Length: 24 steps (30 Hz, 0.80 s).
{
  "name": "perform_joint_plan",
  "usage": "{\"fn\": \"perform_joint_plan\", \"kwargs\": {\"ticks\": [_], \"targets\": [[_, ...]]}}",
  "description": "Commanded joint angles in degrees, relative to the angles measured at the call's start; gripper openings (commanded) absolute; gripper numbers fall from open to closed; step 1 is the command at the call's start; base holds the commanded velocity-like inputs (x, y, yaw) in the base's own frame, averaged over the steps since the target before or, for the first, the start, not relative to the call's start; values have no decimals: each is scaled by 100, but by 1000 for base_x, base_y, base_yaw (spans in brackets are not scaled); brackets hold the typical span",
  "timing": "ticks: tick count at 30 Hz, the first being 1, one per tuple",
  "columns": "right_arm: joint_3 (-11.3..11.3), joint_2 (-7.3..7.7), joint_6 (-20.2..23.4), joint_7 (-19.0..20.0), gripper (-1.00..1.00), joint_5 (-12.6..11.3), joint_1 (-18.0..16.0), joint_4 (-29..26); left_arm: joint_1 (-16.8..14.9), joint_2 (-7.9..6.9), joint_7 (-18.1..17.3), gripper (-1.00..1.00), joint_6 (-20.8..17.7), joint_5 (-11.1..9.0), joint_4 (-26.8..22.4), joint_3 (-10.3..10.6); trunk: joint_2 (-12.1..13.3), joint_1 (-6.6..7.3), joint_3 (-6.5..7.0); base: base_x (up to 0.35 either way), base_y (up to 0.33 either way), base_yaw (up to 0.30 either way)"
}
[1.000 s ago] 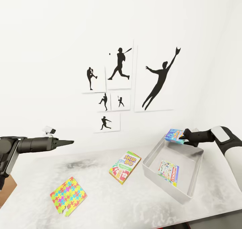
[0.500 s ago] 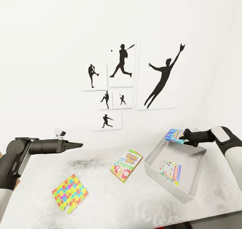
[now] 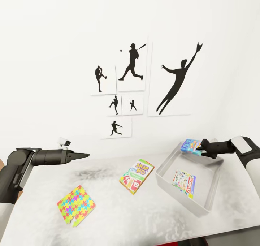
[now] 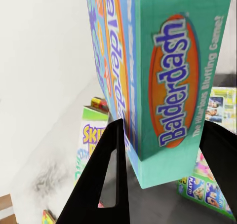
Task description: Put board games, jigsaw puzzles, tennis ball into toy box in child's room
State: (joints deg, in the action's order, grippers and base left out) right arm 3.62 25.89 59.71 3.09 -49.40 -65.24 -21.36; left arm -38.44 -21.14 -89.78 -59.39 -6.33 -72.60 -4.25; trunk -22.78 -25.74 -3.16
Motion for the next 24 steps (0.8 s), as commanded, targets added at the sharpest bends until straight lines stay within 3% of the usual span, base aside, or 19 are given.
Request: {"fn": "perform_joint_plan", "kwargs": {"ticks": [1, 7, 24], "targets": [[50, 52, 29, 33, -100, 11, -1, -1, -5, -3, -22, 100, -61, 1, 0, 3, -13, -4, -16, 0, 0, 1], [59, 172, 29, 33, -100, 2, 9, 0, -5, -4, -22, 100, -61, 0, 0, 6, -13, -4, -33, 0, 0, -29], [10, 179, 29, 33, -100, 3, 11, 0, -5, -4, -22, 100, -61, 0, 0, 10, -13, -4, -132, 0, 0, -9]]}}
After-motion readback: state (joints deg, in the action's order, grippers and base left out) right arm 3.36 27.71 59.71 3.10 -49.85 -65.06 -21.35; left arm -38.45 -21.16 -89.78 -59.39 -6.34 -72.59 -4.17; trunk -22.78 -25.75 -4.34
